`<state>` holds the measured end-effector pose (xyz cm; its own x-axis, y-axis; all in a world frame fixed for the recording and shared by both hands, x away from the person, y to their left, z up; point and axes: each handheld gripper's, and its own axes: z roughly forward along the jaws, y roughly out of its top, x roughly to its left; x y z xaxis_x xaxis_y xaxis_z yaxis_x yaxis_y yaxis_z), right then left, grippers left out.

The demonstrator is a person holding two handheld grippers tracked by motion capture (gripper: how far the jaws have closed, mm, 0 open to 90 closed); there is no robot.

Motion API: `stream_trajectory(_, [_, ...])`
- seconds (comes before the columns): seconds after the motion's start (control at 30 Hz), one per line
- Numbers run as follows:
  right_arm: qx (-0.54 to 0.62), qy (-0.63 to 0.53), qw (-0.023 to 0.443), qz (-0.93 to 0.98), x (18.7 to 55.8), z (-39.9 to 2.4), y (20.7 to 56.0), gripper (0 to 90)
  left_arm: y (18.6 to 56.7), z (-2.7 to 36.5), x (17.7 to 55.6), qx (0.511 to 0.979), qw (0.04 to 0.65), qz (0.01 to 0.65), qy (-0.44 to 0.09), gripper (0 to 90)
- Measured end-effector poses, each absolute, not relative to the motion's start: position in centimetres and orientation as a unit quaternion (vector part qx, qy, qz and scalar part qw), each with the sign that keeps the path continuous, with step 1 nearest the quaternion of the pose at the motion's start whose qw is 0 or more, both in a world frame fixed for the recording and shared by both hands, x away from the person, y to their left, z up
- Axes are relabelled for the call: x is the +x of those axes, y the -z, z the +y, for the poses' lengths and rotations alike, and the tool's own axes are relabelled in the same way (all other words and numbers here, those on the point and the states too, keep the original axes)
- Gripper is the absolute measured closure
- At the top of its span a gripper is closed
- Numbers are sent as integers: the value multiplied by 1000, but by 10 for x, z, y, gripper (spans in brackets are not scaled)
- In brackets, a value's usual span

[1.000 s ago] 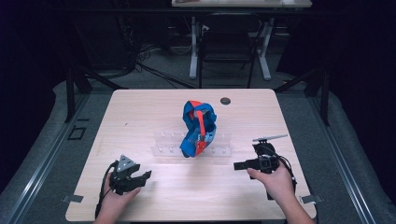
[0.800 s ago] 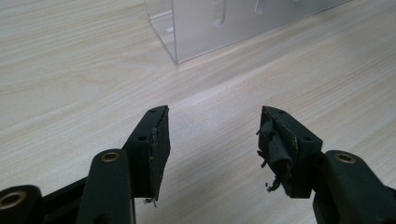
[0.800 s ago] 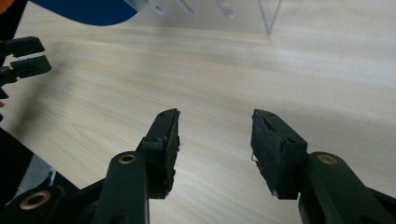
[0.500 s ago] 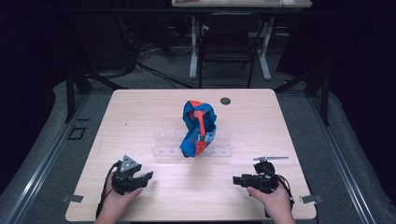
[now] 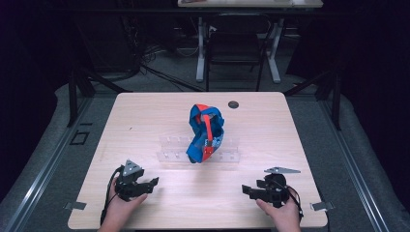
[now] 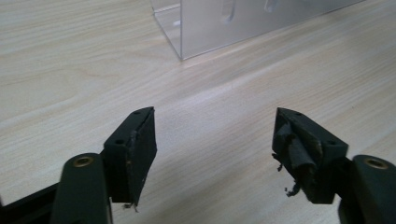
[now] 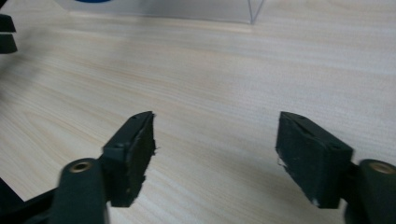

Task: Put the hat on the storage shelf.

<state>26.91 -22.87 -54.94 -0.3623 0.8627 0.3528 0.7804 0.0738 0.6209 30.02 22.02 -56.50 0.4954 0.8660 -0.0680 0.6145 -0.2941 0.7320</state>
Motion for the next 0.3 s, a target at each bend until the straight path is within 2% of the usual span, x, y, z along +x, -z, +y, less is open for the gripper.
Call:
stream_trajectory(0.1, [557,-352,60,750,270,-233,549,213,566,220,302,787,354,474,-175,227])
stream_trajectory(0.17, [564,-383,56,730,270,-229,554,187,568,220,303,788,347,478,-172,176])
stream_trajectory(0.3, [563,-378,50,733,271,-228,554,148,566,219,303,786,358,475,-168,126])
